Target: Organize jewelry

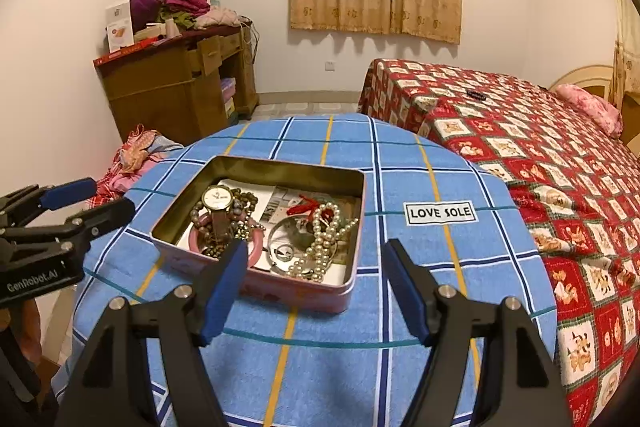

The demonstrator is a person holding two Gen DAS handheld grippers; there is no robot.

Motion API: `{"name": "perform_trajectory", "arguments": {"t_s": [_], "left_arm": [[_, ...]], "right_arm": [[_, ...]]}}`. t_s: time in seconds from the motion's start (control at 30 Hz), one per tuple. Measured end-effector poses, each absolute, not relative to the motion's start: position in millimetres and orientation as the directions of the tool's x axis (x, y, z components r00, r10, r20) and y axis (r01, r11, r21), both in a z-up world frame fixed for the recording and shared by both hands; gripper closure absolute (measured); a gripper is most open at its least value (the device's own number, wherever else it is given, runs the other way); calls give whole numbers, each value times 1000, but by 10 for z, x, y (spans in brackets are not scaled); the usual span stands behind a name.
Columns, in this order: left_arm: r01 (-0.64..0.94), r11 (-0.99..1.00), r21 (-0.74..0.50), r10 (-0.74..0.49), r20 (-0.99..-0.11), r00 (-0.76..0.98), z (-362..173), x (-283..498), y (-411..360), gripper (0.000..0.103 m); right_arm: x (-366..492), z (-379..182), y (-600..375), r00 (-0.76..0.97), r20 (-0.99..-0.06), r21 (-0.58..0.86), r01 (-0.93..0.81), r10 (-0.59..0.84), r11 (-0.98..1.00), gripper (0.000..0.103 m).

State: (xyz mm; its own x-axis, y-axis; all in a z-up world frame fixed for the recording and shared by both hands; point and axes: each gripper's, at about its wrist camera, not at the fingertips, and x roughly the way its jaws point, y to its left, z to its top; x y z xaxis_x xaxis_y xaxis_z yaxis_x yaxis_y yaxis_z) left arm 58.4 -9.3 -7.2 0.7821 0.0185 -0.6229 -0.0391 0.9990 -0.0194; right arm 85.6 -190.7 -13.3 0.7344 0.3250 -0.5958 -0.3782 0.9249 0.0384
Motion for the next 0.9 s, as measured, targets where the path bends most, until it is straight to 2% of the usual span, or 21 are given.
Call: {"name": "perform_trajectory", "arguments": {"t_s": [0.9], "left_arm": [[-35,999,-22,14,-631,775,-92,561,-111,31]], "right_arm": [[843,-98,-1907,731,-590,59,-384,342,921,30]]}}
